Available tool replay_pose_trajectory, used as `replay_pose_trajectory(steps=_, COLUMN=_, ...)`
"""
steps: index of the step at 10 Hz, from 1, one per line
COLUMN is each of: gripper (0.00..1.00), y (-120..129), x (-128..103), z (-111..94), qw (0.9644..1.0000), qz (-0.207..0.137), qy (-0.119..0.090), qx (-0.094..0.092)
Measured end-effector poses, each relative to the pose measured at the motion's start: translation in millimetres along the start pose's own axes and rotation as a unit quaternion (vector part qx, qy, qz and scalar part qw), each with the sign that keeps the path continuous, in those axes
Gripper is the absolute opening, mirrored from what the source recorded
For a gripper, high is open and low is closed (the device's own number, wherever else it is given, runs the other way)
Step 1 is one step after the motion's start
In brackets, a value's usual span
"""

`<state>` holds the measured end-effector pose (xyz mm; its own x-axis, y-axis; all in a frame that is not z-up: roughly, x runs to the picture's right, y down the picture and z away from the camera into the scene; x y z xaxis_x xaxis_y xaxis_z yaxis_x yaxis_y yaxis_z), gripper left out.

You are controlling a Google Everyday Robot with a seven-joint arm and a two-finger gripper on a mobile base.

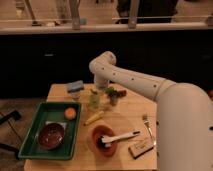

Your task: Place pepper in plastic cup

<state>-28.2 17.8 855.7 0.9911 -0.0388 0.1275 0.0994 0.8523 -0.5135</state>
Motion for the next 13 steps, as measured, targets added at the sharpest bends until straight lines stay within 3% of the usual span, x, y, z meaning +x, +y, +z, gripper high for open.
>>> replay_pose_trajectory(steps=4, gripper=0.0, y=2.1, x=-15.8, z=8.9, qw=0.9966, qz=-0.058, qy=-0.022, qx=-0.054)
replay_pose_trajectory(steps=7, gripper=0.0, y=3.5, x=-24.8, z=12.3, qw=0.9916, qz=-0.09, qy=-0.052, qx=-0.077)
replay_pose_trajectory(steps=13, gripper=0.0, y=-1.0, x=-41.8, z=14.4, qw=0.9832, qz=-0.136, qy=-0.095, qx=-0.076)
